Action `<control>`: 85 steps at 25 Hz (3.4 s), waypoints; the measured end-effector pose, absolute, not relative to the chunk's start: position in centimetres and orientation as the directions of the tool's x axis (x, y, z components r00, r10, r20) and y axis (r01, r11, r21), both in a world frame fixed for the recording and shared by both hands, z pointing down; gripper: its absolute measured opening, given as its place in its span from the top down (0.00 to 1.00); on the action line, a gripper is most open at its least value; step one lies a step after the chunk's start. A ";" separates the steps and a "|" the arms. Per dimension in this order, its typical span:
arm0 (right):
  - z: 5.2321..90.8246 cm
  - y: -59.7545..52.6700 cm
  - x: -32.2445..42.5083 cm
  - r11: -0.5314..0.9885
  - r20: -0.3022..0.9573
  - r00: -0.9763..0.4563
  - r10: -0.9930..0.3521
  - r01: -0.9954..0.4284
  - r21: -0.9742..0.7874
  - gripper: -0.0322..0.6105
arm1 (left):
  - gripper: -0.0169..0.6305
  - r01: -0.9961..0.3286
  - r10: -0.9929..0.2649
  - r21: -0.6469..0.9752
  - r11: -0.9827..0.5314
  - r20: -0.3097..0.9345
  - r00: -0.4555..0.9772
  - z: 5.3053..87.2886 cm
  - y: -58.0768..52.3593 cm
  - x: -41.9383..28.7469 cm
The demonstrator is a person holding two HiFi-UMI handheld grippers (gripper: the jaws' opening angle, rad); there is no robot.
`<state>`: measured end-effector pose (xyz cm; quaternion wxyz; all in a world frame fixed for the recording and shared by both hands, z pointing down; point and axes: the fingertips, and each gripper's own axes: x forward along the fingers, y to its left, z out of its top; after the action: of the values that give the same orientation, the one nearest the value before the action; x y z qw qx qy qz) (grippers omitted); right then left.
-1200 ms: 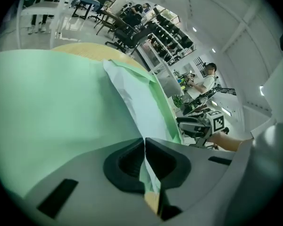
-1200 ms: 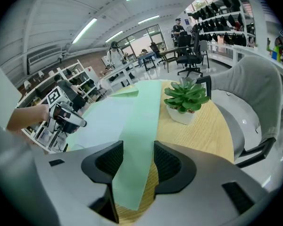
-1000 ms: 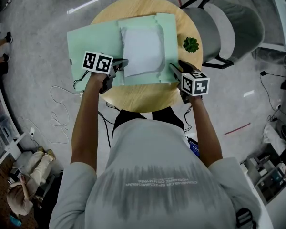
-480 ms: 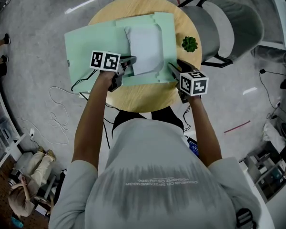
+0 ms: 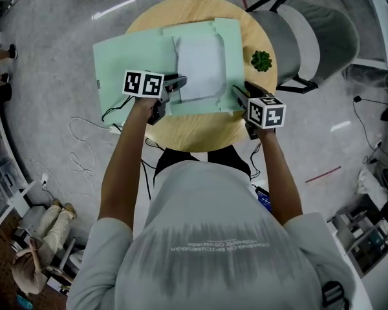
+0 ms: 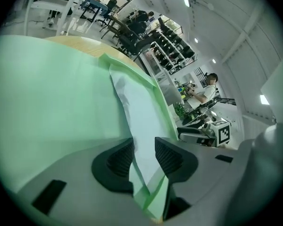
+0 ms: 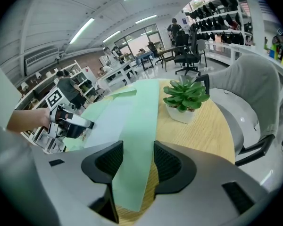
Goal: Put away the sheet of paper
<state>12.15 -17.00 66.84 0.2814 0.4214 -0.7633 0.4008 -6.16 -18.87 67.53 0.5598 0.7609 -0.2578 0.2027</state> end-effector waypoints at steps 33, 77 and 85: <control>37.5 -17.2 13.1 0.441 0.332 -0.416 -0.847 -0.897 0.001 0.91 | 0.94 -0.847 -0.811 -0.014 -0.532 0.297 0.504 38.8 -15.2 -22.1; 20.3 -7.0 8.8 0.748 0.119 -0.754 -0.646 -0.594 0.295 0.91 | 0.94 -0.856 -0.917 -0.333 -0.394 0.077 0.392 19.5 -3.3 -6.4; 21.7 -7.4 8.6 0.759 0.144 -0.756 -0.638 -0.588 0.278 0.91 | 0.94 -0.841 -0.900 -0.322 -0.435 0.116 0.421 21.0 -3.7 -5.7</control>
<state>8.56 -7.38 21.74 0.1158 0.3295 -0.9308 -0.1082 -5.66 -3.65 21.02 -0.1075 0.8361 -0.5205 0.1362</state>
